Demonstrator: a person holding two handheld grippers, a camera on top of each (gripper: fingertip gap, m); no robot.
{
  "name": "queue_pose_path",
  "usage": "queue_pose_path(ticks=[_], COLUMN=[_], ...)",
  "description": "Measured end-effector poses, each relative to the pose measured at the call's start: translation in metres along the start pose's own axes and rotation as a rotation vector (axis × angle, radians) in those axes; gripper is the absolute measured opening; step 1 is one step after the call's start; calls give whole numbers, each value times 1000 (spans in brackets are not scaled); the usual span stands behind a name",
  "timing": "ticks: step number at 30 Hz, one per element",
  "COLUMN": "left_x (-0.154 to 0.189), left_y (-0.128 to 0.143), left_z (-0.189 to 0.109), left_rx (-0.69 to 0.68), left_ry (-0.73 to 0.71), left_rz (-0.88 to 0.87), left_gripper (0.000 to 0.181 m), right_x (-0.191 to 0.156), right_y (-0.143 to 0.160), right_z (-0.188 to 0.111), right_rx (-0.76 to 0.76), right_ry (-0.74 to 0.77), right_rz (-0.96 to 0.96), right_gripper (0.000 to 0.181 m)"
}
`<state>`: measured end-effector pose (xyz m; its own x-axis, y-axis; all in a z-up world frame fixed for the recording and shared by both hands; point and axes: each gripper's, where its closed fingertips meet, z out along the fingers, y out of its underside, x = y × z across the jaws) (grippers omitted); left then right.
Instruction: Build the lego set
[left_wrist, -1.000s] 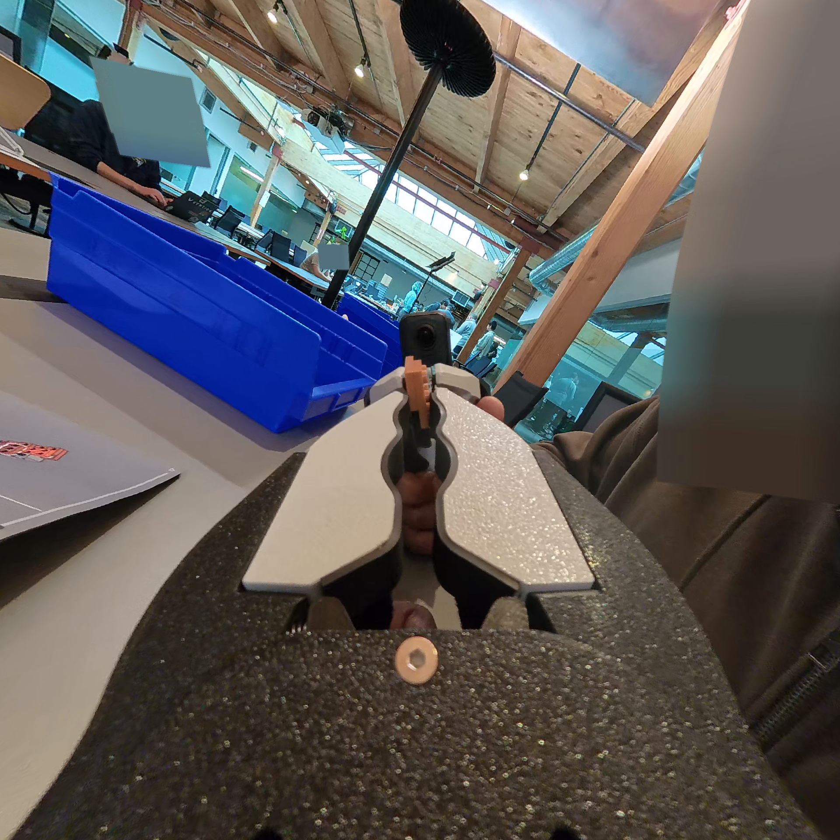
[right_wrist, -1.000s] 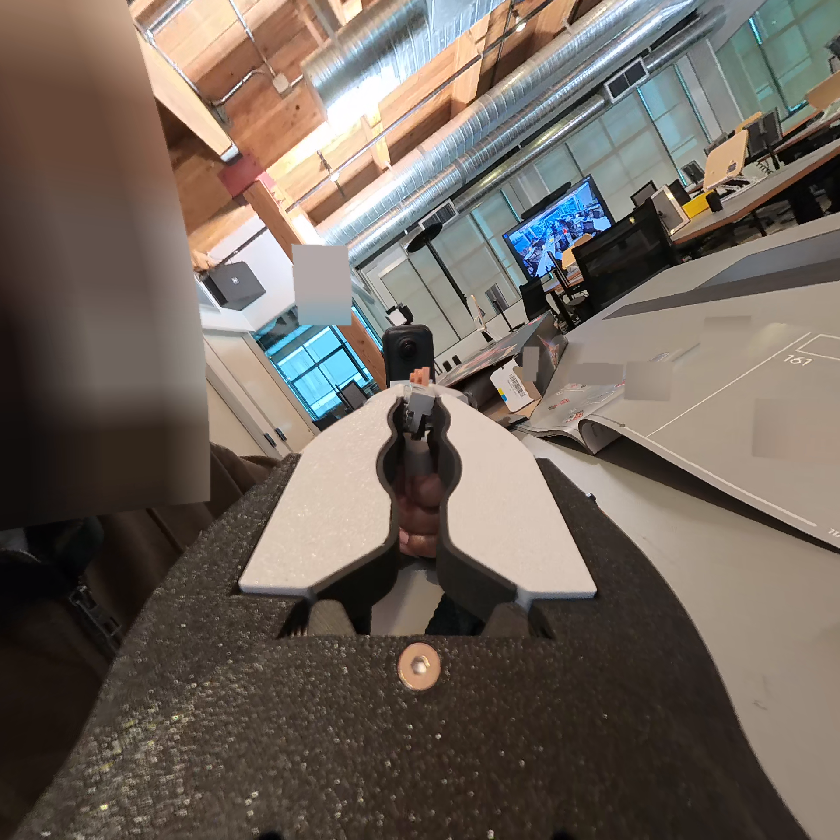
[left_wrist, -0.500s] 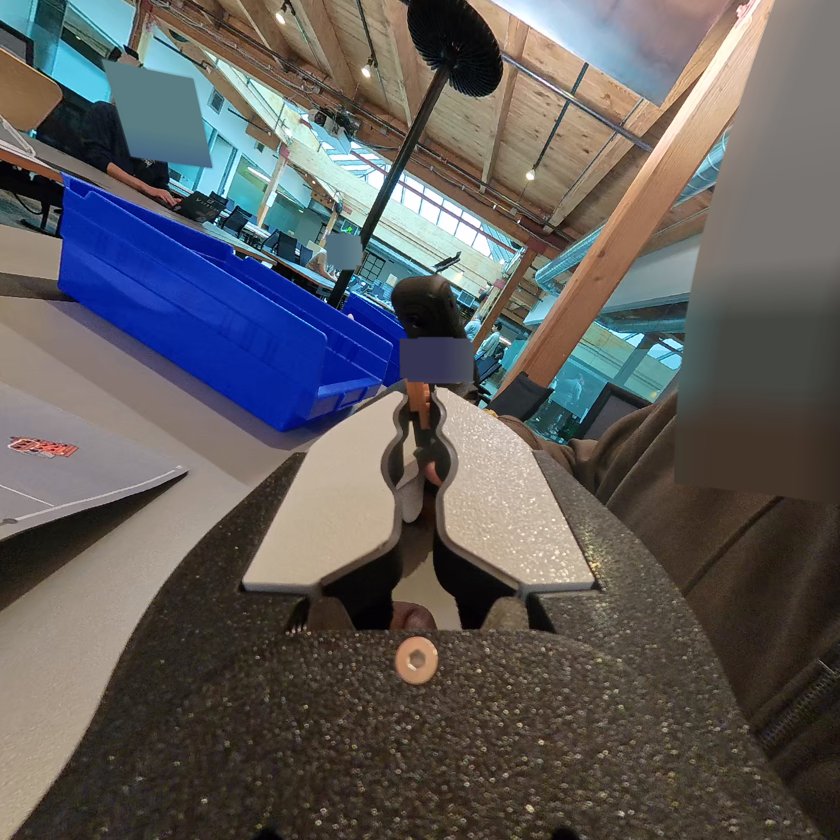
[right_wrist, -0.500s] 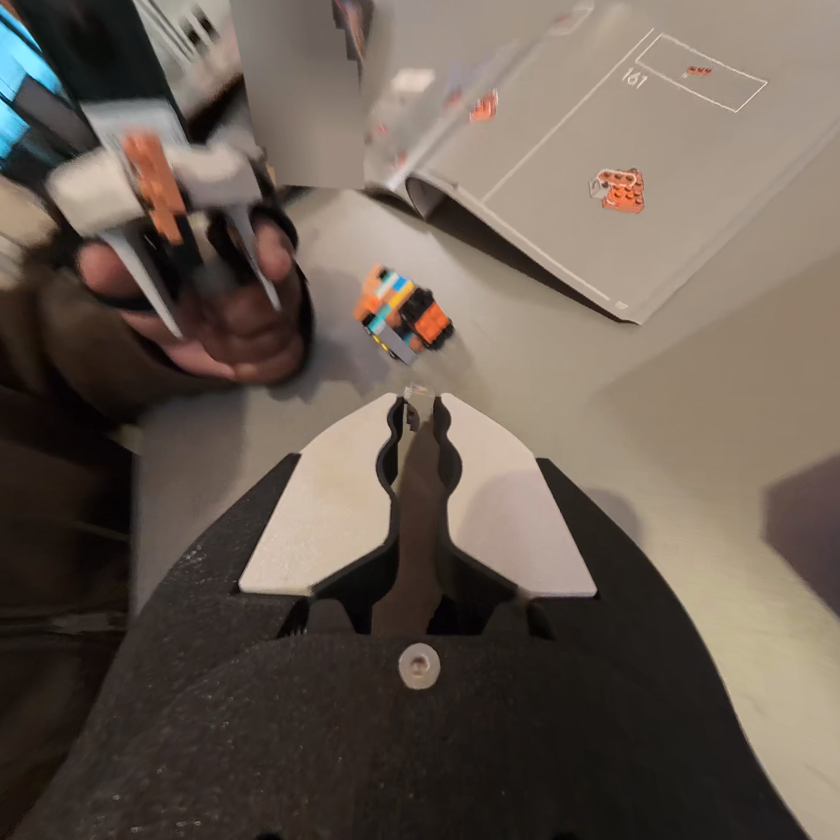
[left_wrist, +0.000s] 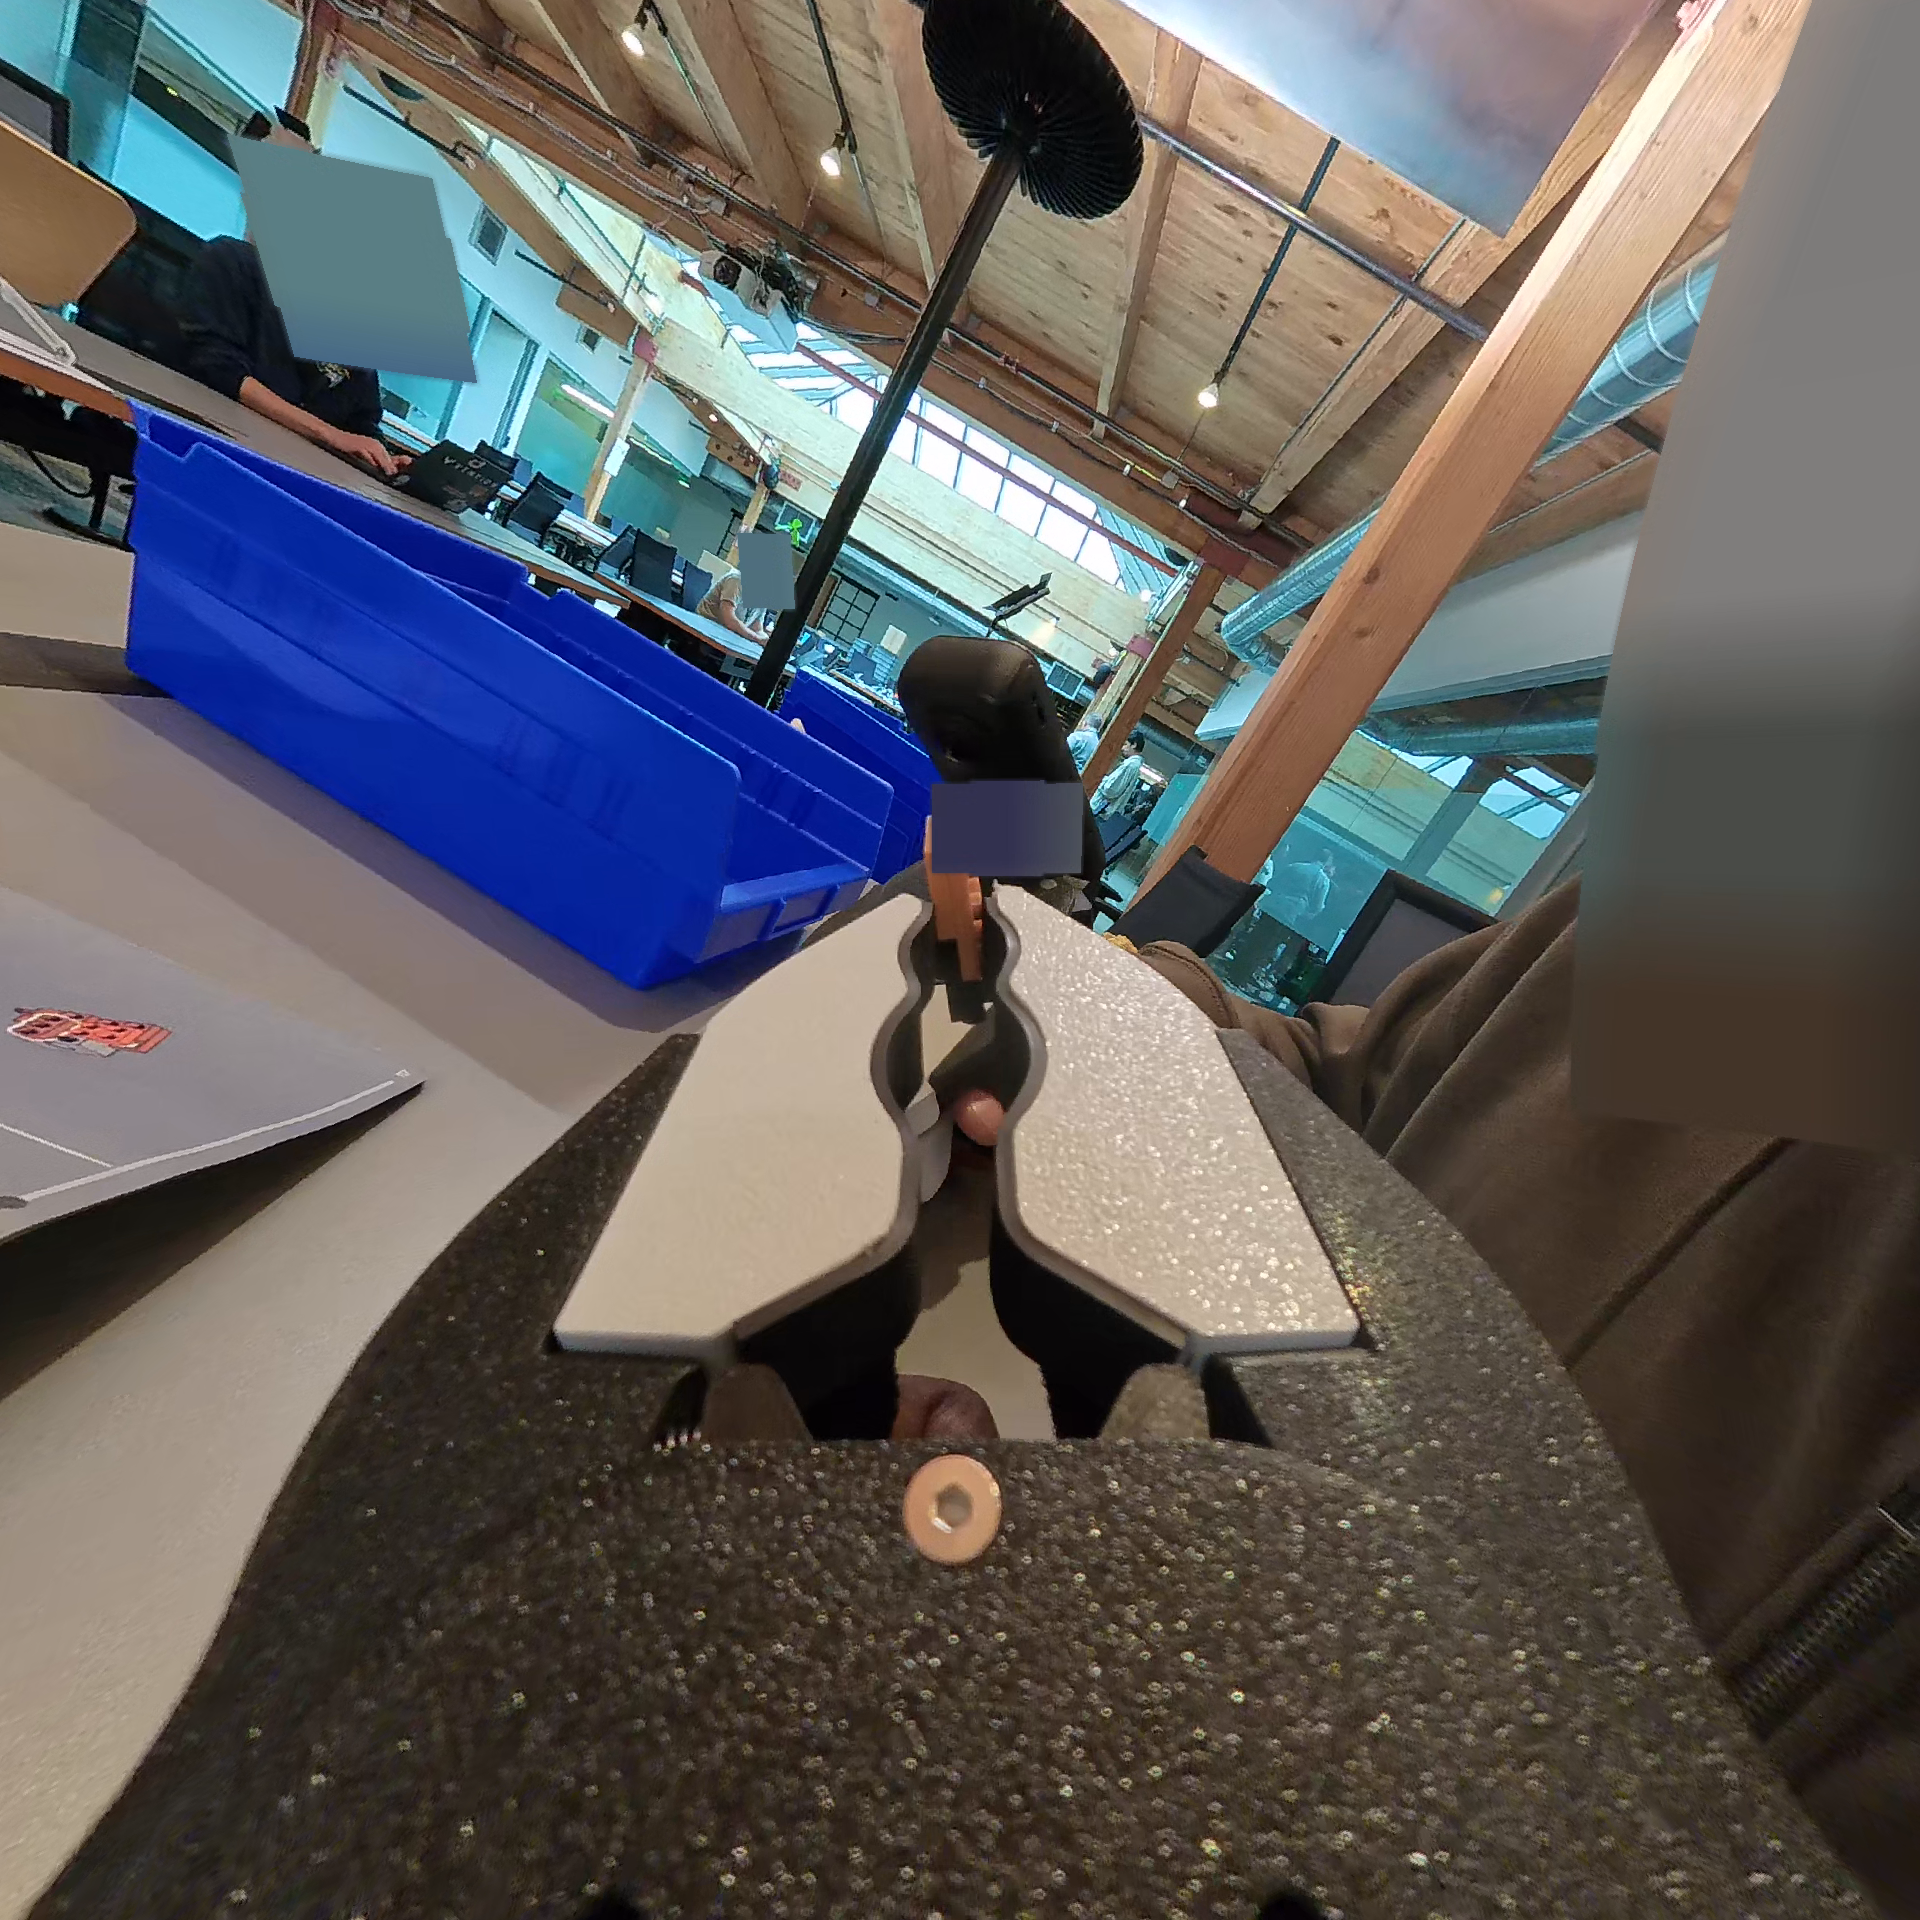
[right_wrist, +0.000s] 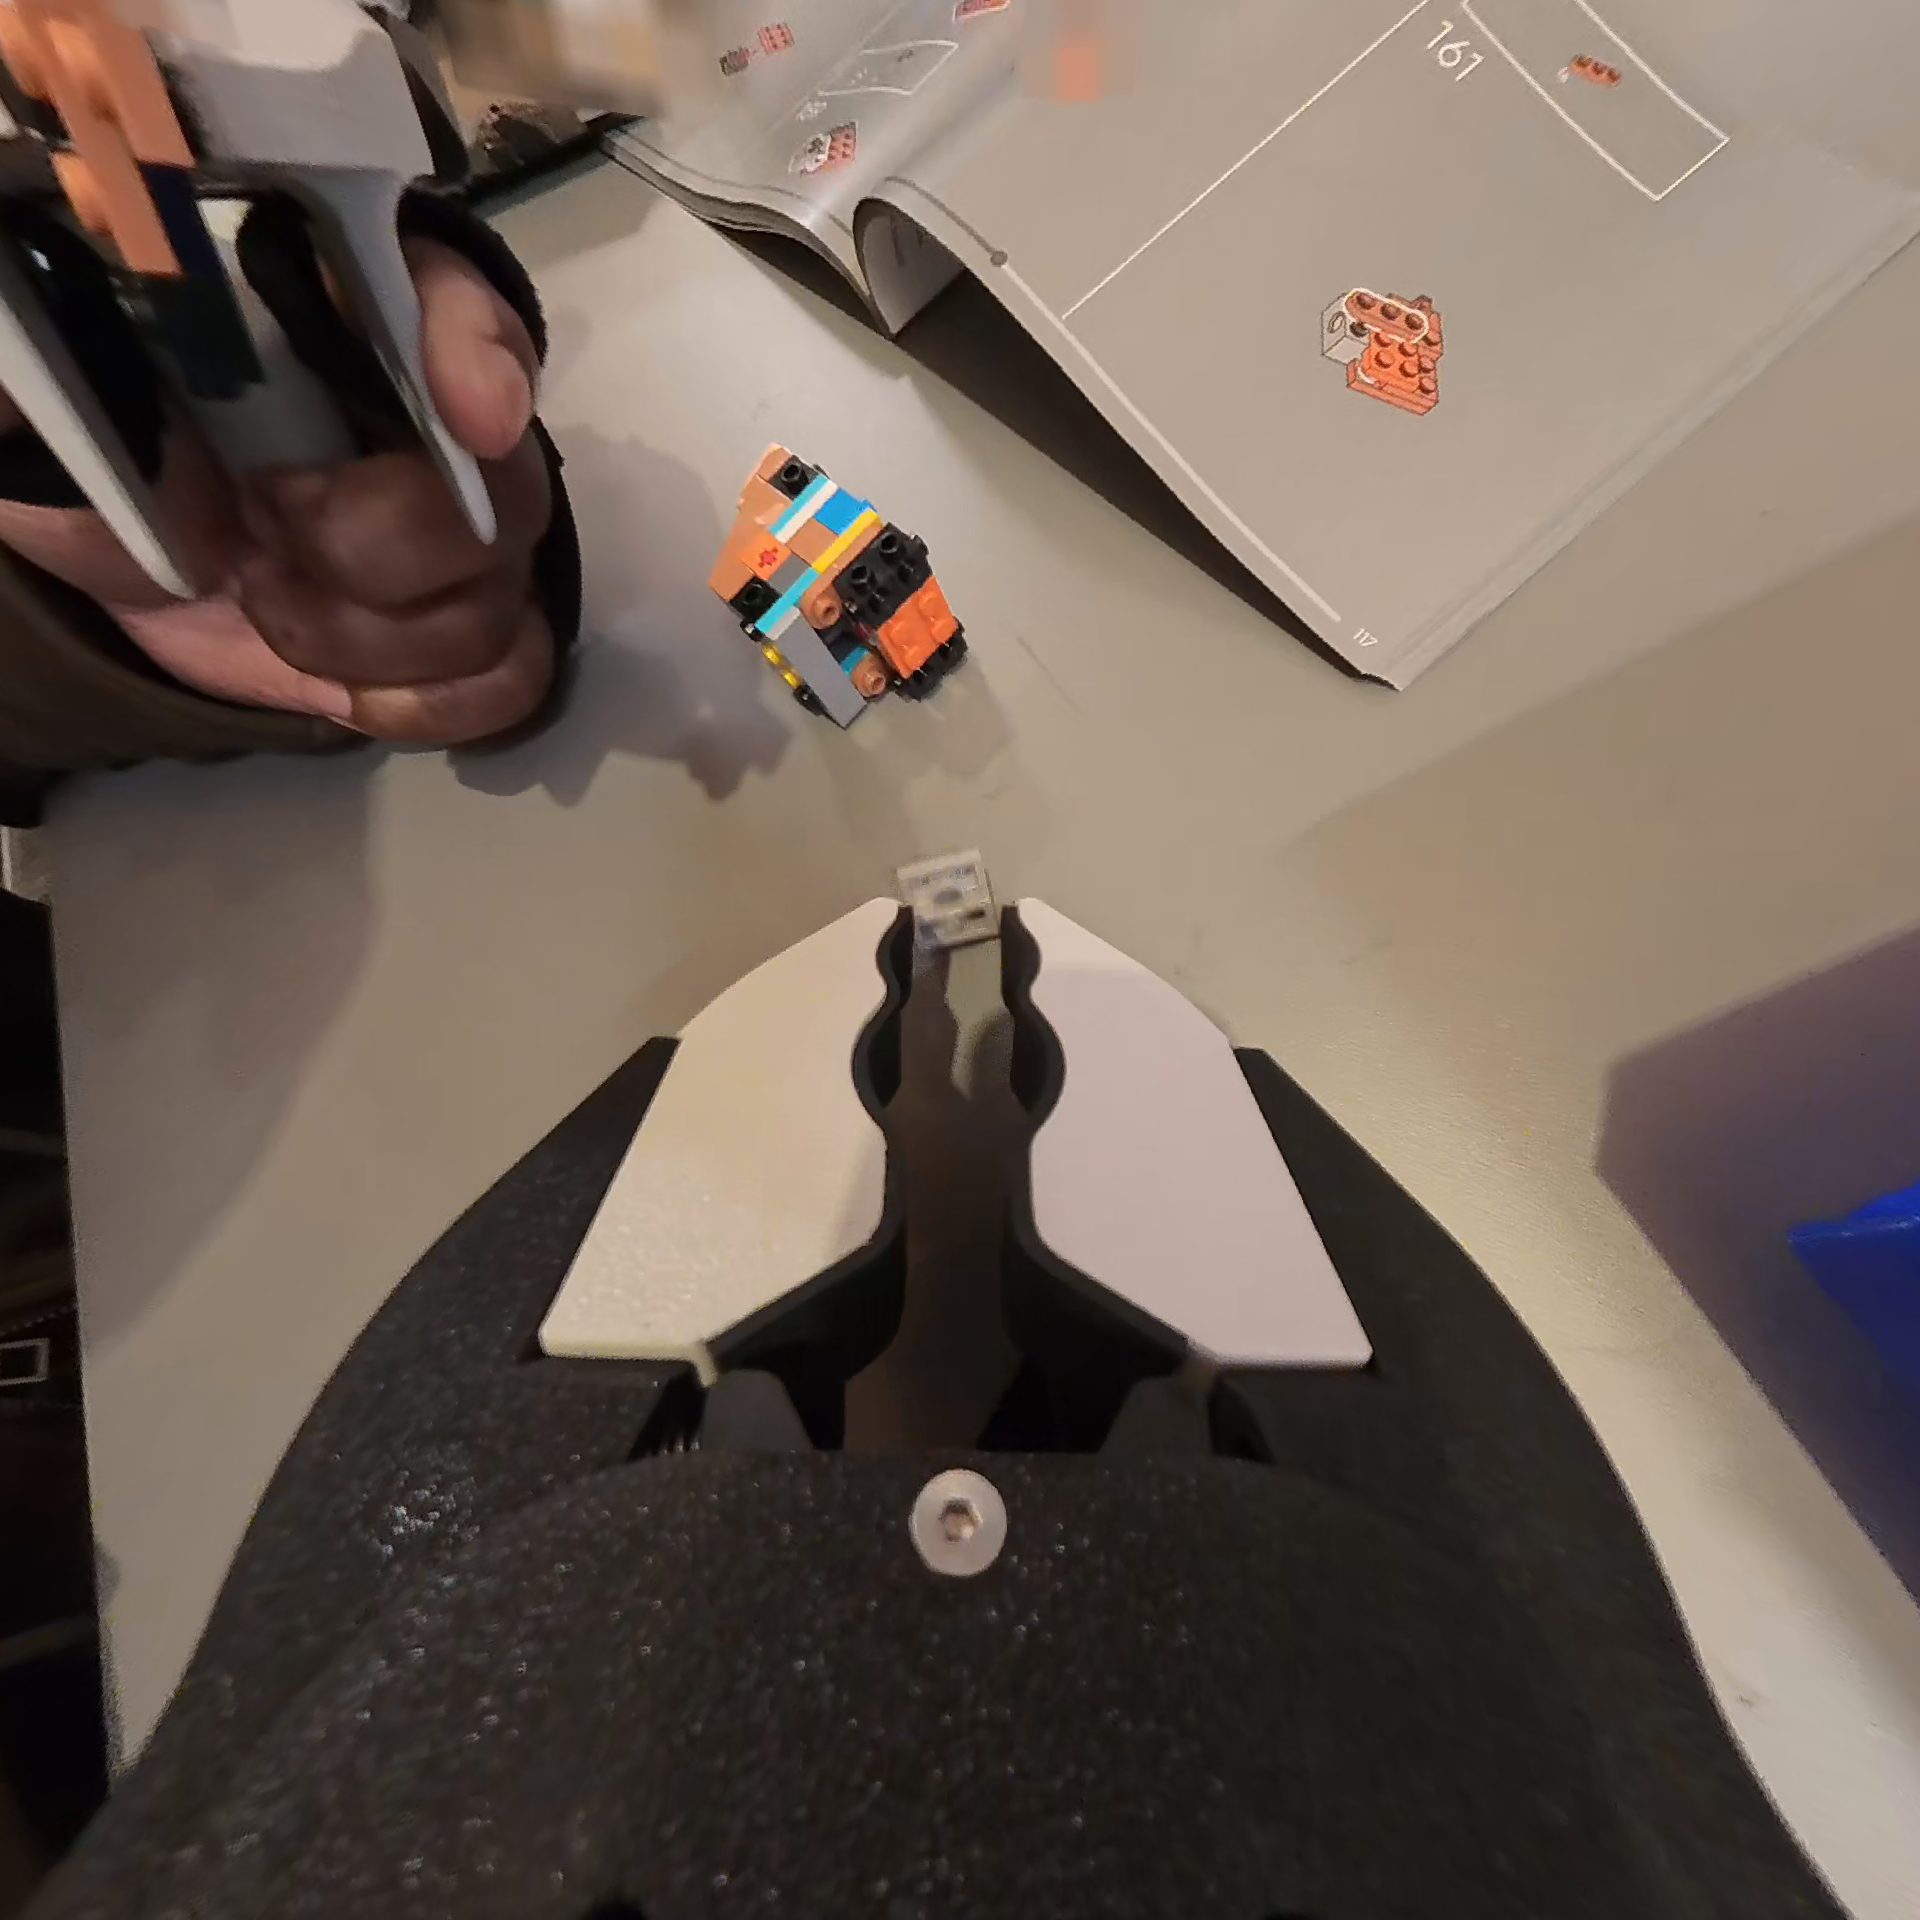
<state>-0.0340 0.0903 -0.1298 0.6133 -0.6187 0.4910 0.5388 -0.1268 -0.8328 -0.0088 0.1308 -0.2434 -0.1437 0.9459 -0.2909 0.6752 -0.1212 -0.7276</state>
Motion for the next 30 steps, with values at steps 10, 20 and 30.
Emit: queue_pose_path(ticks=[10, 20, 30], left_x=[-2, -6, -3], left_y=[-6, -5, -7], left_z=[-2, -3, -3], left_rx=[17, 4, 1], left_ry=[-16, -45, -44], left_rz=[7, 23, 32], left_gripper=[8, 8, 8], right_x=[9, -2, -2], right_y=[-9, -16, -7], right_z=[-3, 15, 26], right_rx=[41, 22, -91], right_ry=[79, 56, 145], right_rz=[-292, -505, -503], right_gripper=[19, 19, 17])
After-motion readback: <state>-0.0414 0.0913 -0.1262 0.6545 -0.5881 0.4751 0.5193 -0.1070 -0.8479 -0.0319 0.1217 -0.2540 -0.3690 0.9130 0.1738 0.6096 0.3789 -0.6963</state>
